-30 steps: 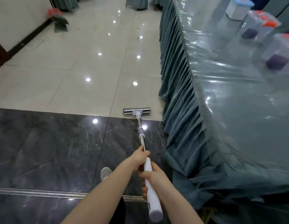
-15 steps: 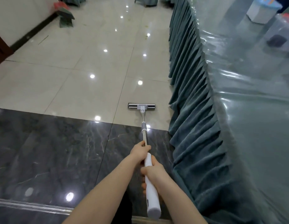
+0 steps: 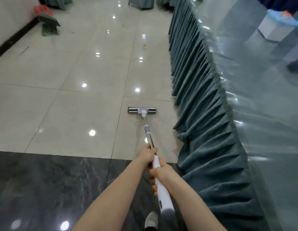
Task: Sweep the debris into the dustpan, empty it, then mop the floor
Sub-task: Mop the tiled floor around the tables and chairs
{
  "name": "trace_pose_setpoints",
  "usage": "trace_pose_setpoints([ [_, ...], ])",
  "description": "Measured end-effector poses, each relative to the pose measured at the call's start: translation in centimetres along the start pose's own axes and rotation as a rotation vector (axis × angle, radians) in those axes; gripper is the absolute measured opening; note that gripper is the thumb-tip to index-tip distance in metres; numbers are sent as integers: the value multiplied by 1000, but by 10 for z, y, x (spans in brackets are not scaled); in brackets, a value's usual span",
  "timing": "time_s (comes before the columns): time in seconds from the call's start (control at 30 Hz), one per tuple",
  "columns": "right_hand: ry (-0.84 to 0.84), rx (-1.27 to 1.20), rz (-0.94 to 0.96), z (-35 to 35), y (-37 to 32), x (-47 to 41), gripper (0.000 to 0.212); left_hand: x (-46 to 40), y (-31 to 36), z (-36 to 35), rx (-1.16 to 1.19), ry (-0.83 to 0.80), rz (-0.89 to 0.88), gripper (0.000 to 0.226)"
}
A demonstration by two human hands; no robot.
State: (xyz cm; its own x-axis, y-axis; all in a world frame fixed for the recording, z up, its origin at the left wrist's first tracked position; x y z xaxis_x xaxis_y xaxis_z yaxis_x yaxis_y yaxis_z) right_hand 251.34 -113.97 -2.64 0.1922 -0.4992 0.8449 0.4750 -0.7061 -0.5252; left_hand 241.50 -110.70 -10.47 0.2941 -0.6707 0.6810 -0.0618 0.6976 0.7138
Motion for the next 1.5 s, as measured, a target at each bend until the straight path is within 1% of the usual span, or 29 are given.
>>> trace_pose_setpoints([
  [0.07, -22, -49, -11, -4, -28, -31, 47, -32, 22, 11, 5, 4, 2, 10],
  [0.13, -31, -70, -11, -6, -61, -66, 49, -69, 46, 21, 17, -5, 22, 15],
  [0.23, -88, -119, 7, -1, -121, -116, 52, -132, 93, 36, 22, -19, 26, 8],
  [0.33, -116, -197, 10, 13, -192, -163, 48, -198, 151, 48, -1, -25, 35, 6],
  [0.4, -130, -202, -5, 26, -246, -193, 45, -242, 195, 54, 17, -18, 61, 7],
  [0.6, -143, -197, -23, 54, -395, -274, 43, -356, 318, 78, 55, 9, 81, 22],
  [0.73, -153, -196, -33, 59, -479, -330, 47, -429, 383, 98, 64, 23, 71, 18],
  [0.8, -170, -203, -29, 61, -525, -361, 45, -471, 417, 111, 89, 18, 76, 12],
  [0.87, -191, -224, -20, 62, -575, -395, 42, -517, 456, 126, 108, 11, 78, 15],
  [0.93, -189, -231, -5, 62, -628, -430, 42, -564, 496, 143, 111, 19, 71, 12],
  [1.03, -179, -228, 13, 54, -713, -477, 40, -636, 554, 177, 126, 25, 70, 26],
  [1.1, -163, -236, 11, 45, -769, -507, 40, -682, 592, 202, 88, 19, 82, 29],
  [1.23, -175, -250, -14, 38, -869, -560, 38, -767, 664, 239, 75, 15, 84, 27],
  [1.33, -180, -254, -29, 43, -930, -595, 36, -822, 710, 252, 74, 3, 90, 18],
  [1.43, -184, -254, -17, 52, -991, -637, 36, -880, 756, 262, 79, 32, 86, 20],
  [1.5, -186, -247, -7, 58, -1033, -669, 38, -924, 787, 270, 57, 39, 79, 14],
])
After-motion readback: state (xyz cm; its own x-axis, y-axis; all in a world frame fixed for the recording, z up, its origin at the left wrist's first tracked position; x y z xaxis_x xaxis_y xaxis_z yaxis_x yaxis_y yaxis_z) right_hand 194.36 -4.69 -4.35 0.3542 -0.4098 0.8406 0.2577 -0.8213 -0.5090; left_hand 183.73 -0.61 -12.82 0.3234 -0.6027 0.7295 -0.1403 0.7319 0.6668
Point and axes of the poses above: each hand's wrist, its own x-axis away from the middle knuckle, its own z-axis out of the back of the hand, y = z × x, the point moved 1 cm from there along -x, towards the middle knuckle, and after that the axes turned 4 degrees about -x, right-handed, at the moved point
